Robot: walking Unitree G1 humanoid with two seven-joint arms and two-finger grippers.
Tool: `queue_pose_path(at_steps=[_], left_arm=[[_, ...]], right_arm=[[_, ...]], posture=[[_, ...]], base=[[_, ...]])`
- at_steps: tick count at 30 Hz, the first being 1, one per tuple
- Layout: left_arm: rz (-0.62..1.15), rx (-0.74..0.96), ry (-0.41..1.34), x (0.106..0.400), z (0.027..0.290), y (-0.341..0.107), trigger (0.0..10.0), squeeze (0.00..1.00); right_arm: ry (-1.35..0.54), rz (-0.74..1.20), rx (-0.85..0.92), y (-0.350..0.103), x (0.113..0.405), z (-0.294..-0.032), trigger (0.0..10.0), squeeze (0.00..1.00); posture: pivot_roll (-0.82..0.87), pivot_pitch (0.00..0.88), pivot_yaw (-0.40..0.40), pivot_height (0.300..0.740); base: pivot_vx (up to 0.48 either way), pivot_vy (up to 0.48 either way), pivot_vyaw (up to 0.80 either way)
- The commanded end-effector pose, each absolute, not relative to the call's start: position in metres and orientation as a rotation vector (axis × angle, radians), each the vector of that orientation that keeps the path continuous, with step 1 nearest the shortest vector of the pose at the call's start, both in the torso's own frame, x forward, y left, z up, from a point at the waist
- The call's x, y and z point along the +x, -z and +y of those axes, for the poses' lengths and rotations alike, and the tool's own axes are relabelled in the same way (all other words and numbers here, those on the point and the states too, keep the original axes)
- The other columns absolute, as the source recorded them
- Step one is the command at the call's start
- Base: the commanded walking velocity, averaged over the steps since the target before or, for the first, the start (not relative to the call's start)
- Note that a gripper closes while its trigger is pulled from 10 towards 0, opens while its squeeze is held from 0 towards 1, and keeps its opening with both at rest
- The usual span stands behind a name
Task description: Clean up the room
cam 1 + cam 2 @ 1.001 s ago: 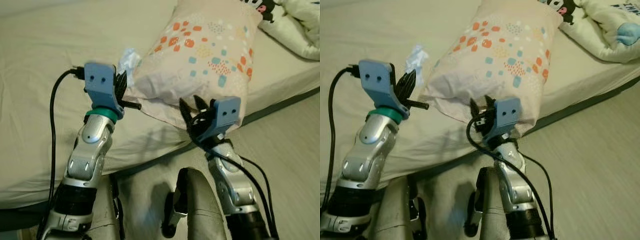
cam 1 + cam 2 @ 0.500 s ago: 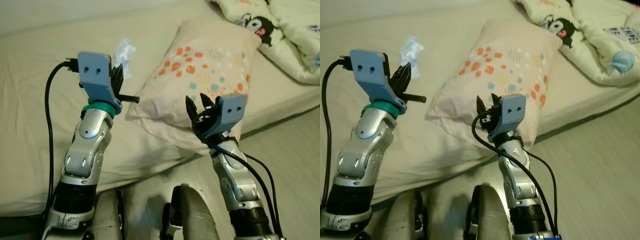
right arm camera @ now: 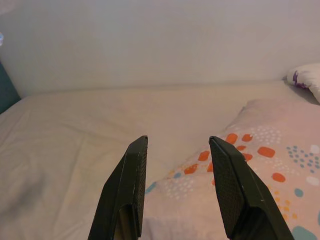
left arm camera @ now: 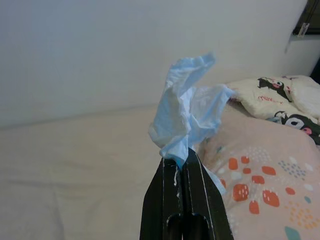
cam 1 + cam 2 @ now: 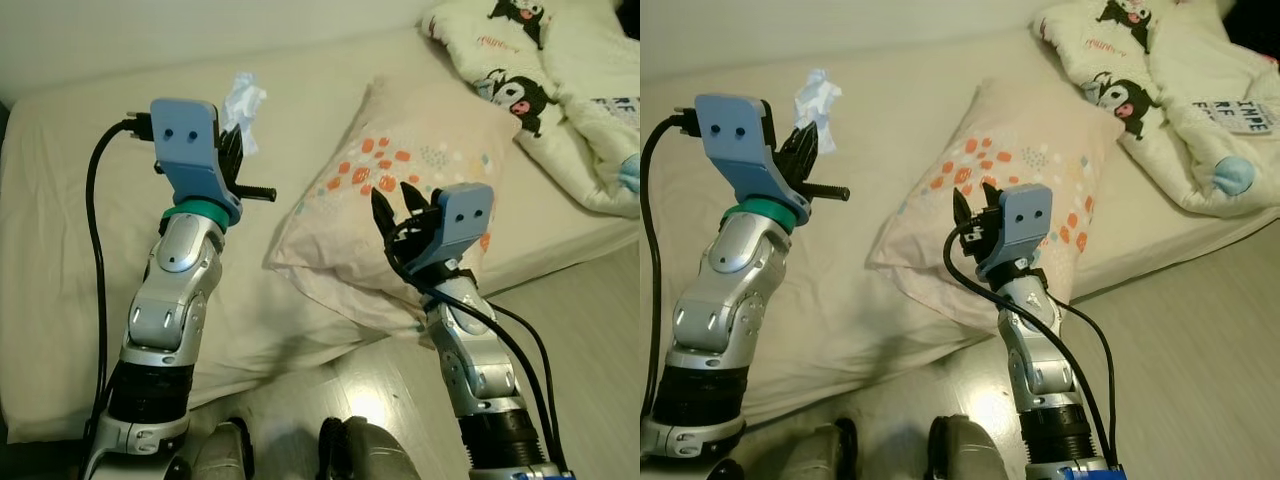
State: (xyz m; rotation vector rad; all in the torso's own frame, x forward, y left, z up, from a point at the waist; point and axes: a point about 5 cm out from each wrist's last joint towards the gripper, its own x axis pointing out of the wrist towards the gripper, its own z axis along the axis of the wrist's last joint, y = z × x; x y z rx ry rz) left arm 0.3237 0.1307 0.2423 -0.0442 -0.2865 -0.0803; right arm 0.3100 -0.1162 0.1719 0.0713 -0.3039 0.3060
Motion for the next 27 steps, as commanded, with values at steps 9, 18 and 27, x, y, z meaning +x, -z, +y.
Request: queue_pose_path(at_steps=[9, 18, 27], left_arm=[[-0.257, -0.038, 0.077, 0.3241, 0.1297, -0.2359, 10.0, 0.00], [-0.261, -0.033, 0.079, 0.3233, 0.1296, -0.2361, 10.0, 0.00], [-0.264, -0.029, 0.079, 0.3229, 0.1297, -0.2364, 10.0, 0.00]], right_arm=[[-0.292, -0.298, 0.096, -0.1680, 0.3103, -0.1164, 10.0, 0.00], [-0.296, -0.293, 0.098, -0.1664, 0.3110, -0.1126, 10.0, 0.00], [-0.303, -0.295, 0.098, -0.1661, 0.3113, -0.1110, 10.0, 0.00]], posture=[[-0.06, 0.071, -0.027, 0.740], [-0.05, 0.070, -0.025, 0.740], [-0.05, 0.068, -0.023, 0.740]], base=[[0.000, 0.000, 0.00], [0.000, 0.000, 0.00], [0.000, 0.000, 0.00]])
